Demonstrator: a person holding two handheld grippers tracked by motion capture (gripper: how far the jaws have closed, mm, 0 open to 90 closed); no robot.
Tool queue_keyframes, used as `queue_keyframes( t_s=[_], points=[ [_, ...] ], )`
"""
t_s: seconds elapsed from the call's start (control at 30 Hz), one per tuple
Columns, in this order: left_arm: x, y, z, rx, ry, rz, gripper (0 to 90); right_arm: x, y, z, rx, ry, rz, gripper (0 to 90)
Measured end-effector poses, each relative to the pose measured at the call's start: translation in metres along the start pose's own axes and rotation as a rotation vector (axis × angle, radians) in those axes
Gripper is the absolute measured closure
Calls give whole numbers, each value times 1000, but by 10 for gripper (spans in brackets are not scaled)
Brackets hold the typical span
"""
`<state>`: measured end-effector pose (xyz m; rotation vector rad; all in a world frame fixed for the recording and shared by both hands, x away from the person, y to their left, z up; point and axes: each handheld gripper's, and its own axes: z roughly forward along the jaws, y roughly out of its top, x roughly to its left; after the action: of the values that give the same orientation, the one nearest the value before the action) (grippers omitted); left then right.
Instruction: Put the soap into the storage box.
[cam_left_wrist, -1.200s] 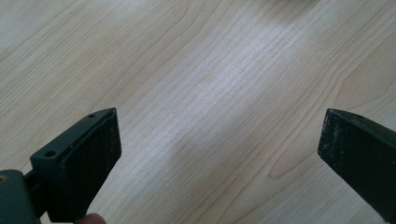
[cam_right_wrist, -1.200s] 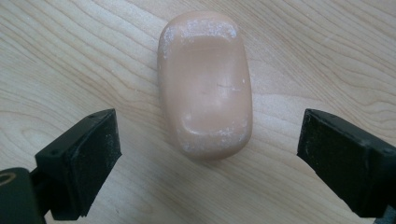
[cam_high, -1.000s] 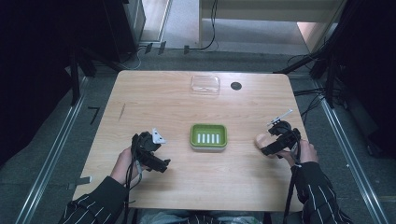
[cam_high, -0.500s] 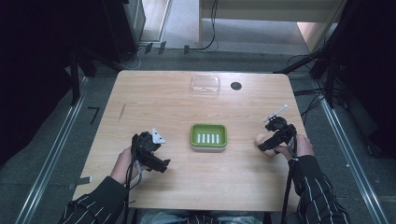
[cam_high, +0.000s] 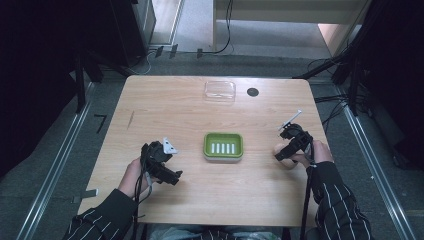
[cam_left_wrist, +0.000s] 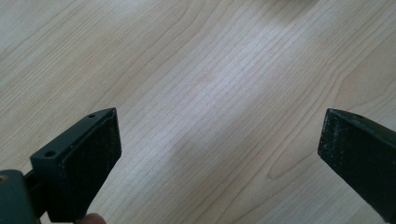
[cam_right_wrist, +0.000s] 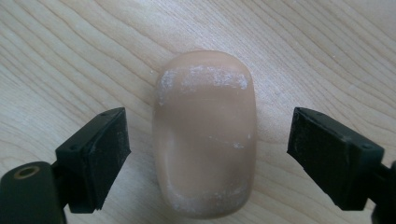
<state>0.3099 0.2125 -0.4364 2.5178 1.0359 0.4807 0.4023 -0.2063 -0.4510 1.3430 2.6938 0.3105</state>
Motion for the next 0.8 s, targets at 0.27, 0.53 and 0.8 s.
queue_keyframes(
  t_s=[0.27,0.53,0.8],
  points=[
    [0,0,-1,-3,5,2,1,-1,1,5,32,10,-17,212],
    [0,0,0,0,2,-2,2,-3,0,9,49,3,-14,220],
    [0,0,-1,0,2,1,2,-2,-1,13,72,8,-6,246]
  ],
)
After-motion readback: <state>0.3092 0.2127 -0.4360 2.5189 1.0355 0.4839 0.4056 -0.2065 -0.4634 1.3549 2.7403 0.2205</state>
